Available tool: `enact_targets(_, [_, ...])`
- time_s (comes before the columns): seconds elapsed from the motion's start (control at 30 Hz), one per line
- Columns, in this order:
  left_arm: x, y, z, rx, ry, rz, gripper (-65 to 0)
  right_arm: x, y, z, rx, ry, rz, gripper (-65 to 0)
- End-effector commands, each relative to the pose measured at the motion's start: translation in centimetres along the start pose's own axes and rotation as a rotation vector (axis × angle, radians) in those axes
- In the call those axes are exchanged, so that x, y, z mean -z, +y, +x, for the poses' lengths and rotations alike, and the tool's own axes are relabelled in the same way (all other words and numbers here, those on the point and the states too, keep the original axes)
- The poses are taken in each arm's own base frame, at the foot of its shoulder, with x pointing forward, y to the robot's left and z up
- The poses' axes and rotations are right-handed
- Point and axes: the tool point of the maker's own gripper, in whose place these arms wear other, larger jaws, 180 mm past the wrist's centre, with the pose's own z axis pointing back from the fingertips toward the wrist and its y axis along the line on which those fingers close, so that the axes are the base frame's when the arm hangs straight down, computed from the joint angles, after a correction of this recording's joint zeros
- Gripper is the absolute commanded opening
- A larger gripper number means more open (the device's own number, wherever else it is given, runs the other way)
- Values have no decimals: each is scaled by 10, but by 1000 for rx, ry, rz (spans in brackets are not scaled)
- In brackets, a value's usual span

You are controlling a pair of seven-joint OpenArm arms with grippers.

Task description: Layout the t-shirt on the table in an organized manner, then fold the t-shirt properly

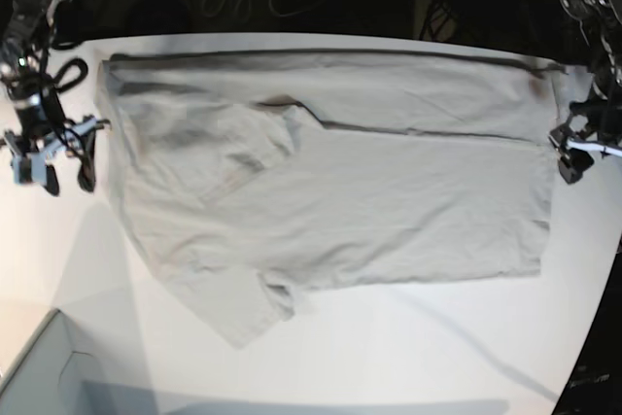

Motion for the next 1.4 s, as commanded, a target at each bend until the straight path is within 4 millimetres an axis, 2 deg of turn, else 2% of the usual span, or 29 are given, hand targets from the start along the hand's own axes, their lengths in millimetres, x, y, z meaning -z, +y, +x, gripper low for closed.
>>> enact_targets(0.0, [3,-3,20,-4,-54,-6,-144,15,-10,30,-34,-58,1,-269])
enact_targets(0.13, [28,-19,44,-80,-93,-40,-138,84,-7,44,-47,23,50,-268])
enact_targets(0.23, [48,-25,52,-134,-93,-54,-137,124,-7,59,-16,58,79,-267])
enact_targets(0.3, [61,-30,56,-169,-84,-65,-137,145,-3,61,21,99,110,-267])
enact_targets(0.33, [66,-32,59,-182,-82,-69,-137,155,-2,68,45,99,126,-268])
enact_targets(0.37, [72,-31,63,-191,-80,-69,-137,162,-3,72,75,100,139,-268])
enact_targets(0.43, [86,-42,60,-183,-42,-90,-137,170,-1,72,126,106,165,-267])
enact_targets(0.63, [118,-57,56,-156,6,-109,-135,173,8,51,234,81,200,-266])
enact_targets(0.67, [121,-56,57,-147,-5,-104,-135,172,8,44,238,89,191,-266])
enact_targets(0.73, [127,-56,54,-113,-26,-99,-135,164,9,17,243,131,166,-266])
enact_targets(0.87, [134,-59,51,-48,-59,-99,-135,153,15,-16,249,187,162,-269])
enact_targets(1.03, [146,-56,40,-39,-45,-83,-135,147,25,-34,259,219,172,-280])
enact_targets(1.13, [155,-48,23,-69,4,-58,-135,141,27,-47,260,241,173,-349])
enact_targets(1.23, [158,-42,9,-84,44,-41,-135,140,28,-49,262,244,175,-471])
enact_targets(1.37, [159,-41,3,-88,58,-37,-135,140,28,-49,261,246,175,-626])
